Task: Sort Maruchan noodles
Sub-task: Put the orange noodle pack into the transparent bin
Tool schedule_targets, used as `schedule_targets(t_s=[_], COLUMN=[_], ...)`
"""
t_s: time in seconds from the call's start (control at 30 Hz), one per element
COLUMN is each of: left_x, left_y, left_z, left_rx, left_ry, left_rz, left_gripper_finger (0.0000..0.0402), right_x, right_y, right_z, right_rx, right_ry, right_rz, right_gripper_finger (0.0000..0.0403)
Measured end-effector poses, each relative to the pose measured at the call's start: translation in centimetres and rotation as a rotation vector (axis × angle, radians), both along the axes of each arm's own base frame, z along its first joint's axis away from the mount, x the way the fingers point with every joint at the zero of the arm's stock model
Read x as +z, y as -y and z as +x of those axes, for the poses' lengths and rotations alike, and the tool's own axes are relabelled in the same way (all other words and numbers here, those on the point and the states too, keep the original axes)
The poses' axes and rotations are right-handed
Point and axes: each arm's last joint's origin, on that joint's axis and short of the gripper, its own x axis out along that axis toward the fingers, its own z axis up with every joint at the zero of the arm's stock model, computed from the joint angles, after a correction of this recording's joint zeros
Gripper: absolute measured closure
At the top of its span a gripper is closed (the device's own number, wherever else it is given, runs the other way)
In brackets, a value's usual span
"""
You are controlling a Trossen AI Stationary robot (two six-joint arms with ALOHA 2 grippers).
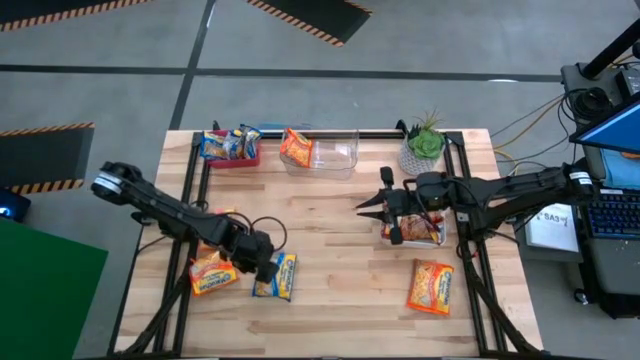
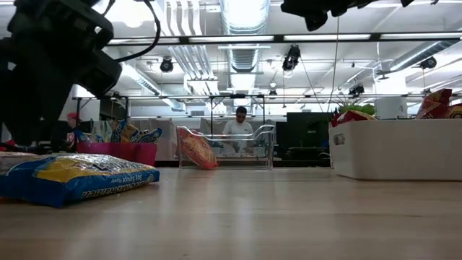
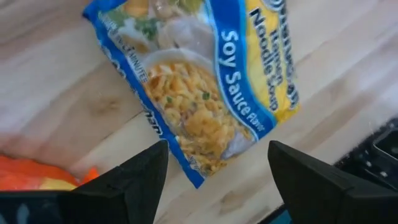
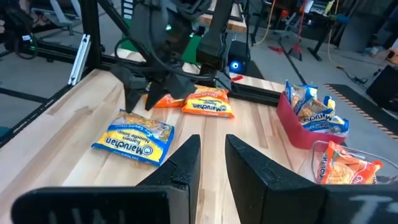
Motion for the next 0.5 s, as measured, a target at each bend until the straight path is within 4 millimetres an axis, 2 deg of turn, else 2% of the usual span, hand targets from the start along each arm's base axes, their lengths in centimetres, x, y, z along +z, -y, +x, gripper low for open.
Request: schedule_targets(t_s=[0.23,0.5], left_x=[-0.6,-0.6], left_y=[1.6,2.3], left_z=[-0.1,-0.9], left_rx=[0.078,0.069], left_ry=[0.016,-0.033], left_rz=[0.065,0.049], left_gripper_finger=[0.0141,0.0141], right_x=[0.0,0.1], right_y=[0.0,0.0], right_z=[-0.1,0.0], right_rx=[0.005,0.011], right_ry=[-0.001,0.008], right_rz=[-0.022,-0.048], right_gripper_finger=[0.0339,0.0339])
